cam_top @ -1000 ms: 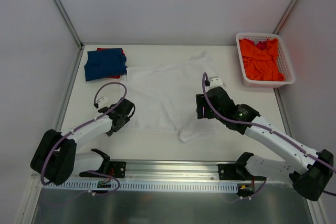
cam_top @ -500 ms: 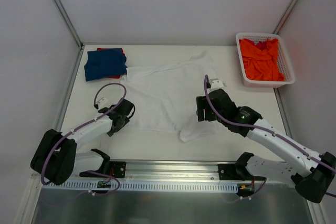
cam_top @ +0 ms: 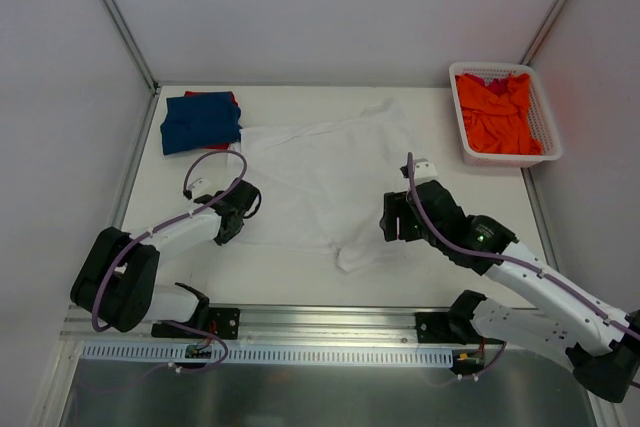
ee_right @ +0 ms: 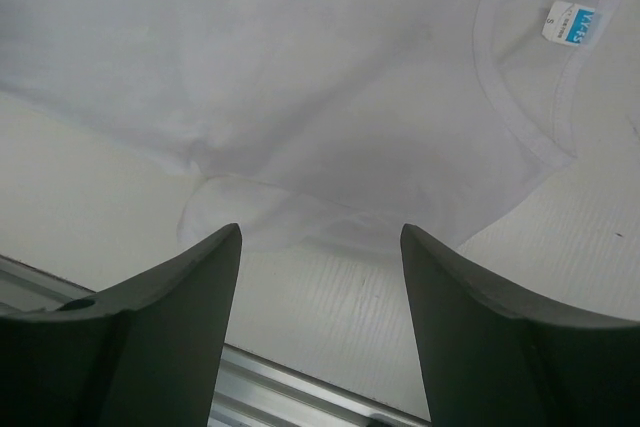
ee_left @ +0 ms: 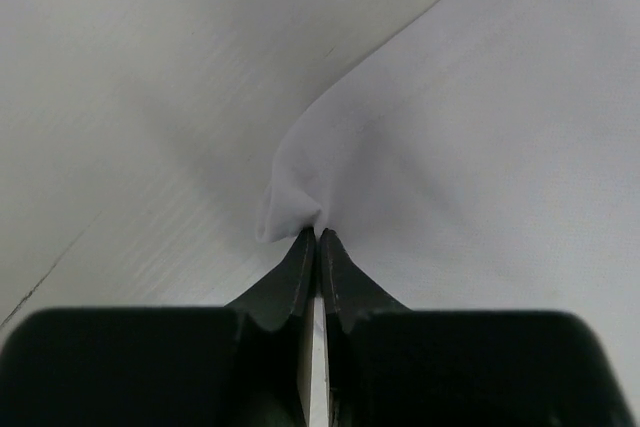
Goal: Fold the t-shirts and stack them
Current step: Flatten the tshirt out
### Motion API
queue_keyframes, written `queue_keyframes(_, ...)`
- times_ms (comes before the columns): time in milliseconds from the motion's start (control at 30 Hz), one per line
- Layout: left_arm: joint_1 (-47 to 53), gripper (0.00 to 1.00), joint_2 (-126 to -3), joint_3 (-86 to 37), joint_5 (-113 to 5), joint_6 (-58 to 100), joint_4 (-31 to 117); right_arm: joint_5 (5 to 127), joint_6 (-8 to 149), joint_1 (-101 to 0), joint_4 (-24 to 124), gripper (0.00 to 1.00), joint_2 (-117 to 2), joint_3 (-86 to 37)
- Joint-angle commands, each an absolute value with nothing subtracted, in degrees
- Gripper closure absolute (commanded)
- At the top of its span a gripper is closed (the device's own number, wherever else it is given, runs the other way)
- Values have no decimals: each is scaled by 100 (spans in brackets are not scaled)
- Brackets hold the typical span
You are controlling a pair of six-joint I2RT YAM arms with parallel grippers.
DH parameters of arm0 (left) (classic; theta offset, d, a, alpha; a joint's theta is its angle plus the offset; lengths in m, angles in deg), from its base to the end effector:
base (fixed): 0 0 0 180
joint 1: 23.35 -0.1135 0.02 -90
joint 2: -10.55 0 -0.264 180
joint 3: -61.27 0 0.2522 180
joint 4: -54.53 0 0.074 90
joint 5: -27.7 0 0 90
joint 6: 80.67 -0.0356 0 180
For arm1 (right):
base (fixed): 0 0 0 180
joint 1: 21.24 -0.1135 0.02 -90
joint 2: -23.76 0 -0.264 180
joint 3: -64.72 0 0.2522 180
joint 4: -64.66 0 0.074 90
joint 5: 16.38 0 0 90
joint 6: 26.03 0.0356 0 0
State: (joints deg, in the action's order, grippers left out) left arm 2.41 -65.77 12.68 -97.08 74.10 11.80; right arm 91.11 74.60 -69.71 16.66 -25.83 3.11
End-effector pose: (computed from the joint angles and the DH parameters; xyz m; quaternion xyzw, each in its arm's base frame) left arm 0.2028 -0.0753 0.1554 -0.3618 0.8695 0.0923 0.3232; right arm 0.1293 0.1298 0.3036 -0.2202 0.8554 0.1035 0.4573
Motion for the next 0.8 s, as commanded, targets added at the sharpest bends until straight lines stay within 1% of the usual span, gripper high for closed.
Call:
queue_keyframes(0, 170, 100, -6592, 1209, -9781, 7402, 1018, 8971, 7688, -7072, 1382, 32, -2485, 394)
queue_keyframes(167, 170, 100, -6574, 1235, -9798, 7419, 1018, 8900, 8039, -7361, 1293, 32, -2494, 745)
queue_keyframes(300, 179, 100, -6601, 1218, -9781, 7411, 1018, 9014, 8426, -7809, 1276, 32, -2520, 991)
queue_keyframes(367, 170, 100, -6601, 1218, -9781, 7411, 1018, 9067, 8532, -7950, 1285, 35, -2572, 1088)
queue_keyframes(433, 170, 100, -6601, 1218, -9781, 7402, 1018, 9084, 8663, -8126, 1320, 43, -2599, 1158)
queue_keyframes(500, 170, 100, -6601, 1218, -9781, 7393, 1018, 9093, 8717, -8232, 1381, 46, -2608, 1273)
queue_keyframes(533, 170, 100, -6601, 1218, -9781, 7402, 1018, 9093, 8752, -8258, 1416, 50, -2617, 1299)
queue_keyframes(633, 170, 100, -6609, 1209, -9772, 7393, 1018, 9085, 8761, -8302, 1548, 55, -2713, 1431)
queue_keyframes(767, 170, 100, -6601, 1218, -9772, 7393, 1018, 8944, 8770, -8329, 1986, 60, -2976, 1615)
